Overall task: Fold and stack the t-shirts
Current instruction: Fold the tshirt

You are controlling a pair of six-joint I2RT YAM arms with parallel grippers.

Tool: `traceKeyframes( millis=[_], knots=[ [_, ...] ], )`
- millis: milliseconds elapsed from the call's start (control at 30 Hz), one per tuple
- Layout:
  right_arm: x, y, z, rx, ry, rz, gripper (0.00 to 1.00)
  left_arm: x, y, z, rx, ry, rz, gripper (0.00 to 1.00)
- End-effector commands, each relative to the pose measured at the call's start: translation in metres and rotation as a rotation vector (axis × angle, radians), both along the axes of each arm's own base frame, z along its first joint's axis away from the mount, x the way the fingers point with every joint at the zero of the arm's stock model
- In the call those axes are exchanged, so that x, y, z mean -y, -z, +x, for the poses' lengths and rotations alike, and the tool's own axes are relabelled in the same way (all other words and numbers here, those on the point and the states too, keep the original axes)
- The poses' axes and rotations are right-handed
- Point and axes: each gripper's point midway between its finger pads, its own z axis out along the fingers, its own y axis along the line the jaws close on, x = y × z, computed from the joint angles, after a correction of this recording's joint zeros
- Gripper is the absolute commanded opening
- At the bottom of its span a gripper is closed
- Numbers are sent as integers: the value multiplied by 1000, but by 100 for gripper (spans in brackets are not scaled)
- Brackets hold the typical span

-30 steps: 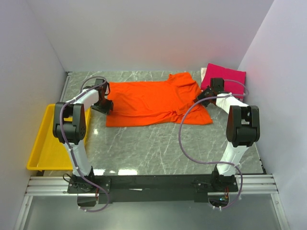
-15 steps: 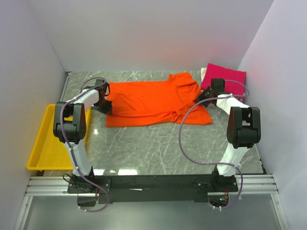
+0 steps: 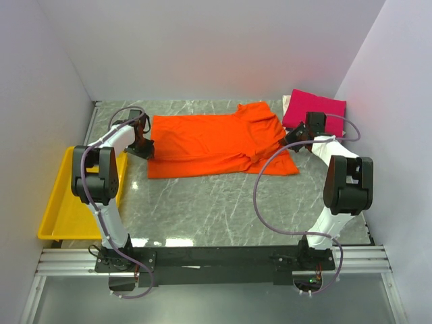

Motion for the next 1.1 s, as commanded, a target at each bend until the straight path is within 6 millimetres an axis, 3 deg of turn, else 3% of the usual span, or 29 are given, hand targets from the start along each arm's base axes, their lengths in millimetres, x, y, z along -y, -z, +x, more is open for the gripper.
traceKeyframes(
  millis=[0,267,600,667,700,733,833,1000,1033,1067],
  knots=[
    [4,-25,7,83,-3,-14,0,-5,-21,7,51,9,15,1],
    [7,-25,8,84,-3,-8,0,-5,-22,13,64,18,3,1],
    [8,-8,17,50,-12,-14,3,0,-17,31,82,64,-8,4],
    [7,-5,18,47,-28,-16,18,1,-17,37,102,82,-8,16],
    [7,-5,19,47,-34,-20,35,2,-18,38,108,100,-4,24],
    [6,-6,20,48,-45,-24,45,0,-19,39,112,104,2,40],
    [10,-16,19,53,-60,-75,72,-6,-30,40,138,105,33,62],
    [21,-38,-5,64,-31,-157,75,-17,-48,21,143,79,87,70],
    [22,-39,-11,62,-24,-166,75,-20,-57,17,163,68,100,81],
    [23,-37,-25,51,-19,-175,75,-21,-51,5,139,59,102,81]
  ],
)
